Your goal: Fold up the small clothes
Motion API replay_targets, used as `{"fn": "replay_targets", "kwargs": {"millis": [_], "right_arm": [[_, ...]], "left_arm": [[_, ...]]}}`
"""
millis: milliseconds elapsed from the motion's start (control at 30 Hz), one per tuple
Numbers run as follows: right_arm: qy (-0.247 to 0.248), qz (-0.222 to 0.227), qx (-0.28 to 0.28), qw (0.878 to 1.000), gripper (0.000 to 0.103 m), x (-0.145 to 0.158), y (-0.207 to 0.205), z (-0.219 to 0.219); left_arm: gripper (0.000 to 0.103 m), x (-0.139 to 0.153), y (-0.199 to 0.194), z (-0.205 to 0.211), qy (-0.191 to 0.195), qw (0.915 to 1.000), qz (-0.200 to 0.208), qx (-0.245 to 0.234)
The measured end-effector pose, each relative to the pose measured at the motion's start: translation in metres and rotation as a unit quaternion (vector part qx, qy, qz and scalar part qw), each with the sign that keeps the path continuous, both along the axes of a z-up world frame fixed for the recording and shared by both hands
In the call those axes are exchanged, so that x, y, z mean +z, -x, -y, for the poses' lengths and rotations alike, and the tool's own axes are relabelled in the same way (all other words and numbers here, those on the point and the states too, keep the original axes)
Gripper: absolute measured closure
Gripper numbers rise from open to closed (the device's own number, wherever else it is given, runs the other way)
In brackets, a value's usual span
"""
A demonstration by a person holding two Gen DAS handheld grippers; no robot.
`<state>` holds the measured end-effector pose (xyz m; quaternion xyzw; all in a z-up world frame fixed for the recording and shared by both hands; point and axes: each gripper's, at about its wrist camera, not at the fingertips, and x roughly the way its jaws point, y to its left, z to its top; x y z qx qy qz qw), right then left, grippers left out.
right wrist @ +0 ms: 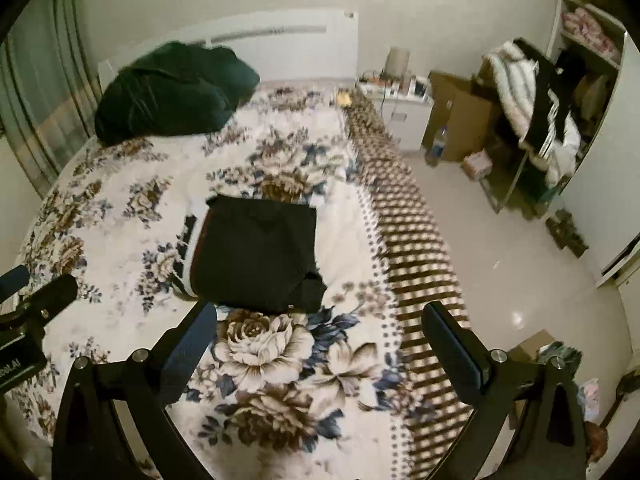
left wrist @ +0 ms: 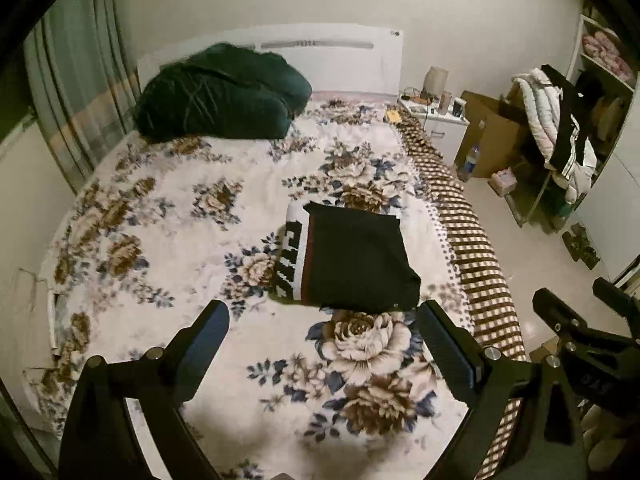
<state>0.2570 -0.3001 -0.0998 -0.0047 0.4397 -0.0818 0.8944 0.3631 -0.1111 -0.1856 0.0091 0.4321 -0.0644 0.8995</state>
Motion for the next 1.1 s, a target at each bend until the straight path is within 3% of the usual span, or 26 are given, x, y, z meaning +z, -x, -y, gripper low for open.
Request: {"fn": "replay_targets", "kwargs": {"millis": [300,500,833,1100], "right_arm": [[0.005,0.052,0.006,0.999,0.0,0.106,0.11,-0.024],[0.006,0.081,-0.002,0.997,0.0,0.156,0.173,-0.044],[-0.003,0.096,0.007,0.995,0.0,0.191,0.226,-0.054],[-0.003,0.102,0.019,0.995,0.0,0.204,0.231,-0.043]], "left_arm": [[0.007,0.07,0.077,-0.015,0.007,0.9988,0.049,-0.008],[0.007,0.09,0.115,-0.024,0.01,0.9978,0.064,-0.013],[0.0,0.103,0.145,-0.029,0.011,0.9967,0.079,0.012],[0.0,0.107,0.151,-0.029,0.008,0.9962,0.083,0.027]]}}
